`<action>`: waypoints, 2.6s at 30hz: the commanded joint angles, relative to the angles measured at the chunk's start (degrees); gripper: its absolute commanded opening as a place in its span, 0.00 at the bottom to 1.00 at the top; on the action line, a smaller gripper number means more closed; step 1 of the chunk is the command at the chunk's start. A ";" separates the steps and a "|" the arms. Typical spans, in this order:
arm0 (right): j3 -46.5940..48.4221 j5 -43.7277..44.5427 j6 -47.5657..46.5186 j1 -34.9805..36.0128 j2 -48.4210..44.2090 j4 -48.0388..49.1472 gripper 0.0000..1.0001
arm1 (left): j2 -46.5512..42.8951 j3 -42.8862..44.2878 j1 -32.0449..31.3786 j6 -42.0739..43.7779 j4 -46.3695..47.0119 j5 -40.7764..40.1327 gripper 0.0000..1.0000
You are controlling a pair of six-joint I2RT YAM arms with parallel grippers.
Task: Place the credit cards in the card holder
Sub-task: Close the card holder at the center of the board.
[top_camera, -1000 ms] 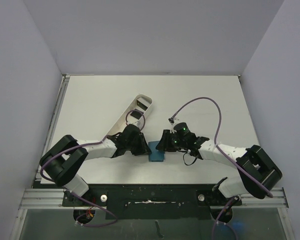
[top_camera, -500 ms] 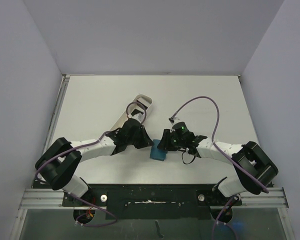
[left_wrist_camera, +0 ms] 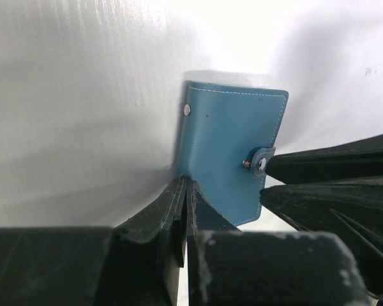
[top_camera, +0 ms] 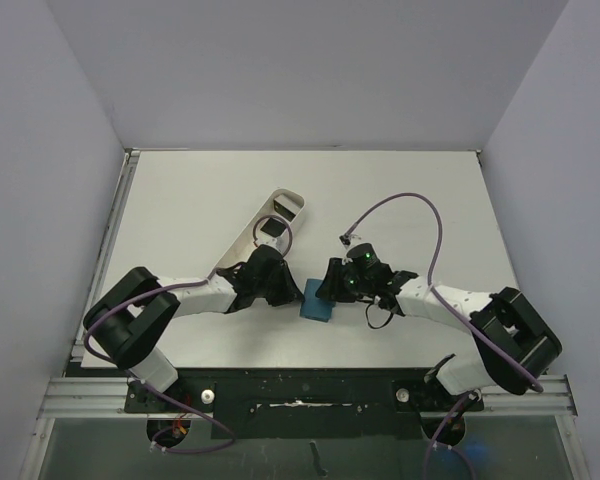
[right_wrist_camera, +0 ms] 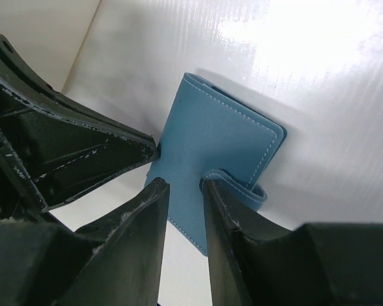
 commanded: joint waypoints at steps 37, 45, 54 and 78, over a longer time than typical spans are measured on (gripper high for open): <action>-1.29 2.93 5.47 1.86 -0.74 0.77 0.26 | 0.24 0.25 -2.67 -2.49 3.79 -0.75 0.04; -0.82 5.96 3.87 2.10 1.36 -2.77 0.22 | -0.27 0.04 -3.26 -3.03 4.24 -0.78 0.04; -0.13 9.34 3.18 3.06 2.54 -6.30 0.16 | -0.41 -0.04 -3.39 -3.16 4.16 -1.13 0.04; 4.62 15.21 0.41 7.65 13.36 -18.13 0.11 | 0.25 -0.20 -3.82 -2.59 5.68 -0.62 0.04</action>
